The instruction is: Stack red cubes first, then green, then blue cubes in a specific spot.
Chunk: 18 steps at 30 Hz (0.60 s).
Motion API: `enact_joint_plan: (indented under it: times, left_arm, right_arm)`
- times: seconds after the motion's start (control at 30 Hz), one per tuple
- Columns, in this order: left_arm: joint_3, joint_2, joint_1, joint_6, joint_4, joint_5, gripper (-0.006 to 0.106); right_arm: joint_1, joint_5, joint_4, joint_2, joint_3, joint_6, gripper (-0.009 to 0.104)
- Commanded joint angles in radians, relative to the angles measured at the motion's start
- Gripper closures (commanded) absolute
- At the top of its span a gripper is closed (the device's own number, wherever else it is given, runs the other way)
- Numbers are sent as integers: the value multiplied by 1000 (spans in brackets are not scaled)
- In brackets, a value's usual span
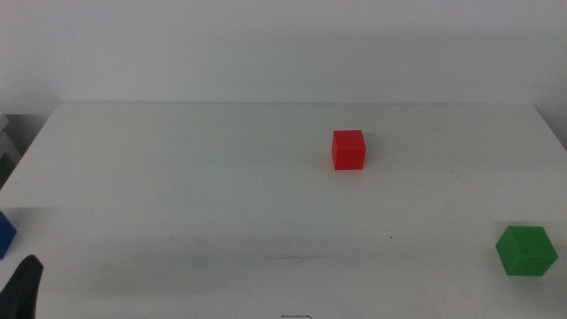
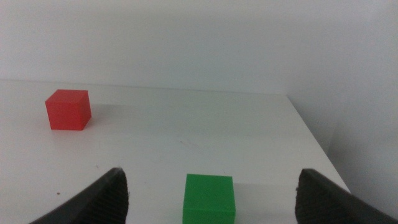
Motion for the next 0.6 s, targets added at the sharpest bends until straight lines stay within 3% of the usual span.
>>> enact_joint_plan:
  times: [0.0,0.17,0.27,0.4,0.57]
  left_arm:
    - [-3,-21,-1,-5,-10,-81,8]
    - [-3,-21,-1,-5,-10,-81,8]
    - [-3,-21,-1,-5,-10,-81,8]
    - [-3,-21,-1,-5,-10,-81,8]
    - [-3,-21,-1,-5,-10,-81,8]
  right_arm:
    - [-3,-98,15,-23,-19,0,23]
    - [-3,-104,115,29,-83,3,23]
    - [-3,-50,127,155,-190,-8,23]
    - [-3,142,133,390,-410,-12,23]
    - [-3,421,190,650,-665,-12,23]
